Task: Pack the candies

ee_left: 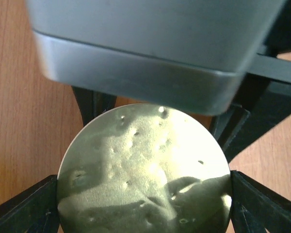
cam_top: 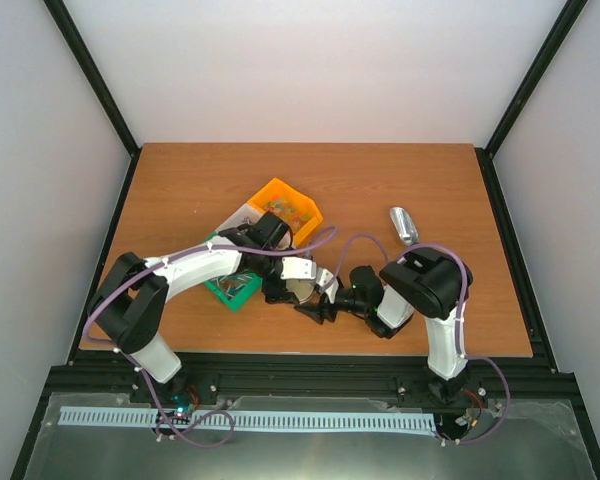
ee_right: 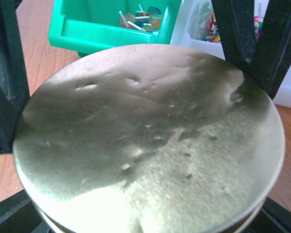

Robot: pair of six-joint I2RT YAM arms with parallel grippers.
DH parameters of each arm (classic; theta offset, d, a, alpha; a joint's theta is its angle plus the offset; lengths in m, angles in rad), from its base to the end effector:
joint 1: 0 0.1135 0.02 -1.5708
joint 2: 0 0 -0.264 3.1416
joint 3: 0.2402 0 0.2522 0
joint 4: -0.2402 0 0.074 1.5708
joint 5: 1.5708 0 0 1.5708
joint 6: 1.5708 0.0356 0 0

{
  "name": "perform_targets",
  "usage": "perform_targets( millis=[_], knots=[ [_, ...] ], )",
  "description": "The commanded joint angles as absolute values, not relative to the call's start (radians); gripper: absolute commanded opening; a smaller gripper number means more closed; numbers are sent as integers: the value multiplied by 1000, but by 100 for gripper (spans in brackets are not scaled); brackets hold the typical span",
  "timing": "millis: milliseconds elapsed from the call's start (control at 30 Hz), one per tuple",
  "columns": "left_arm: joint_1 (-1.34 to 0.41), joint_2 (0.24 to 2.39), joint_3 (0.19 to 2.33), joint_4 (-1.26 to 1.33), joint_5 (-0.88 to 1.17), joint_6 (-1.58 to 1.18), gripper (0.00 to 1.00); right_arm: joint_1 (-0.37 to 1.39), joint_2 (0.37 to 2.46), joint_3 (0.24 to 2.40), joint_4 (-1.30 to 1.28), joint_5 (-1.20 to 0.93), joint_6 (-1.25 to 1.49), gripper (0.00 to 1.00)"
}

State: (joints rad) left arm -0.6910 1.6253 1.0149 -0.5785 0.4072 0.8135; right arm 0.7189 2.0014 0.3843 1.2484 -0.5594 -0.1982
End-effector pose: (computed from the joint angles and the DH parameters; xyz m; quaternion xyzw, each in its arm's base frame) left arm 0.2293 -0.2080 0.1869 0.6850 0.6758 -0.1868 0.1977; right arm 0.1952 0.1960 0.0684 -0.4909 0.6417 0.3599 0.4666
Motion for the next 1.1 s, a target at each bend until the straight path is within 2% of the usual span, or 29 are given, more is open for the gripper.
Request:
perform_targets(
  millis=[0, 67, 200, 300, 400, 600, 900, 1067],
  knots=[
    [-721, 1659, 1013, -768, 509, 1160, 59, 712, 1982, 382, 1240, -716, -242, 44],
    [-721, 1662, 1014, -745, 500, 1119, 58, 712, 1982, 378, 1250, -695, -235, 52],
    [-719, 1645, 986, -633, 476, 915, 57, 712, 1965, 369, 1265, -631, -210, 85],
    [-719, 1637, 967, -580, 472, 809, 57, 712, 1964, 347, 1307, -606, -204, 95],
    [-713, 1633, 963, -533, 433, 727, 58, 712, 1947, 332, 1314, -590, -206, 99],
    [-710, 1648, 987, -538, 398, 682, 70, 712, 1883, 331, 1228, -566, -216, 100],
    [-706, 1647, 978, -460, 365, 517, 65, 754, 1928, 327, 1291, -393, -148, 100],
    [-706, 1626, 940, -398, 285, 438, 62, 755, 1995, 337, 1351, -386, -147, 99]
  ],
)
